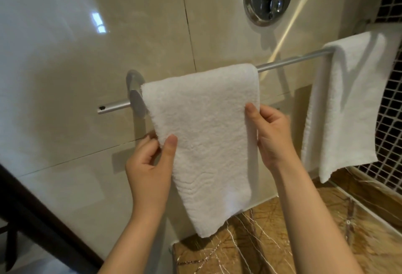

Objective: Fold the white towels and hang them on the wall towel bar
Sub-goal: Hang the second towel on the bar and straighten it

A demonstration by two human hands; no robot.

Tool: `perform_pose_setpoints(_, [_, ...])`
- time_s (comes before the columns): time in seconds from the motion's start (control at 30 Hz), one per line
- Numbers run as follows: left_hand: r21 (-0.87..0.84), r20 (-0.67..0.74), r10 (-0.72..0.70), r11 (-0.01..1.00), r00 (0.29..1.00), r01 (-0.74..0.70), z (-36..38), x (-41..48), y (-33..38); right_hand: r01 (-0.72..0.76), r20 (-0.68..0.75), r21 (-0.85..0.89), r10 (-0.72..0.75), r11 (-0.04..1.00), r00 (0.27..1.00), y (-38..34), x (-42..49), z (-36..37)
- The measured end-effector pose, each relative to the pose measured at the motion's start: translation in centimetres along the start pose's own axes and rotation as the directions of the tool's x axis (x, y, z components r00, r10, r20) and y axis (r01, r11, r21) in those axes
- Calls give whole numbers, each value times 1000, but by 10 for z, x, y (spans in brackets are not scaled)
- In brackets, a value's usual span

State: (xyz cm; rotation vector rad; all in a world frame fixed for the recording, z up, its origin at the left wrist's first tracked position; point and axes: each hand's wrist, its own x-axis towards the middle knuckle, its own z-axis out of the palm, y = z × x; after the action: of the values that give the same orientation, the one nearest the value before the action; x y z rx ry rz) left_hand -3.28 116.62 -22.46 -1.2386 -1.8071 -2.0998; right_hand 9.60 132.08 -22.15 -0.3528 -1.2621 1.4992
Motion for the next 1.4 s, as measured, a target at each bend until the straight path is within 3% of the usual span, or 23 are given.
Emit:
perform_pose_setpoints(0.23, [-20,-24,41,999,999,-42,-1,0,-4,-18,5,16,18,1000,1000,-3,-4,0])
perform_pose_setpoints(0.47, [-108,99,-131,984,987,141,-4,-14,-8,-87,37,42,86,995,996,4,-21,-15])
perform_pose_setpoints(0.6, [-50,103,-236,969,966,242,-5,-26,-15,-144,42,-83,148,986,988,11,-35,-18])
perform_pose_setpoints(0.8, [30,22,-189,982,982,188,-1,-29,-13,-176,-6,-148,177,973,984,13,-41,-19])
perform_pose_setpoints(1.0, [-64,1,-205,977,979,204,1,-41,-13,-155,29,-139,160,978,987,11,-50,-23])
perform_pose_setpoints(1.4, [-40,140,-169,984,976,176,-10,-68,-36,-226,27,-107,230,968,973,30,-68,-38])
